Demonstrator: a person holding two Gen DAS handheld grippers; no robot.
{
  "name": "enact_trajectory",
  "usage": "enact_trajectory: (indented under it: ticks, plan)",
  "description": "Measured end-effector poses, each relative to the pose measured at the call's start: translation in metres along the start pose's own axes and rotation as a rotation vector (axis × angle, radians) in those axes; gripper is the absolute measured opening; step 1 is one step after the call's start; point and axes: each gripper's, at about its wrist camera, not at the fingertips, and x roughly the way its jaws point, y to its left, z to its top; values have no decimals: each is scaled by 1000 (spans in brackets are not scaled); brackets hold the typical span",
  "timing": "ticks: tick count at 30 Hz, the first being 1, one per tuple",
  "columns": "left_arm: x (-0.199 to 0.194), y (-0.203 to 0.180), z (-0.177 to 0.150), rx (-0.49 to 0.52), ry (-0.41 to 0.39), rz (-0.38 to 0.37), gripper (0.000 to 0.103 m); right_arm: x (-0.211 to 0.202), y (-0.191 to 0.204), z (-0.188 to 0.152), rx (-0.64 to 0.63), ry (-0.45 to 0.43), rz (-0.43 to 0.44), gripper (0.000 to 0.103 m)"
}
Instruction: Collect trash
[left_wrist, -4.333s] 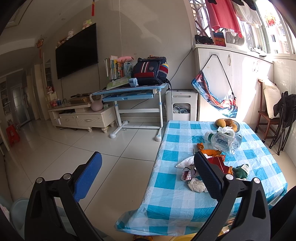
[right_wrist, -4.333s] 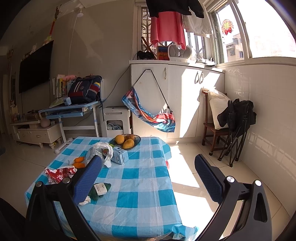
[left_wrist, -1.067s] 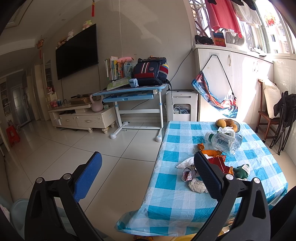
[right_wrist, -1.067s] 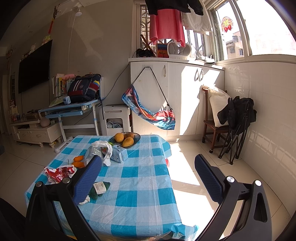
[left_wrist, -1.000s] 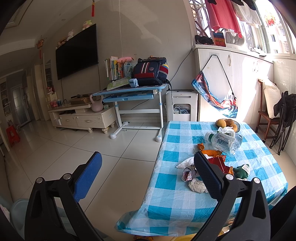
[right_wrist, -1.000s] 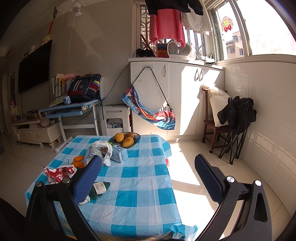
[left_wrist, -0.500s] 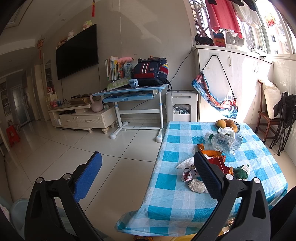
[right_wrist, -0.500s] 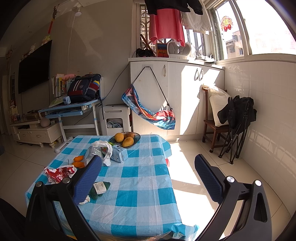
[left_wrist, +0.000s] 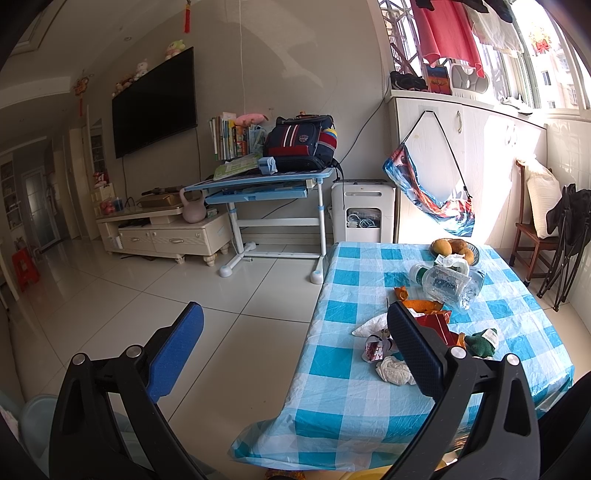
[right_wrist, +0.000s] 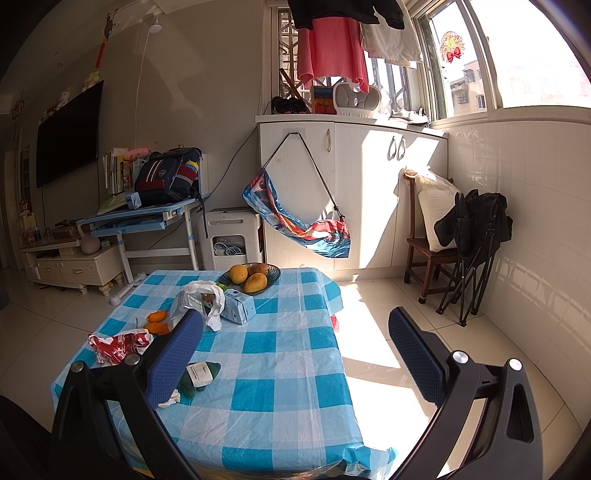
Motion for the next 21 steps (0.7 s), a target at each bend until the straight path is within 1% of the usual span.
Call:
enact_trajectory:
  ticks: [21]
  plan:
    - [1, 0, -1, 0, -1, 0, 96, 1, -1, 0, 9, -10, 4, 96]
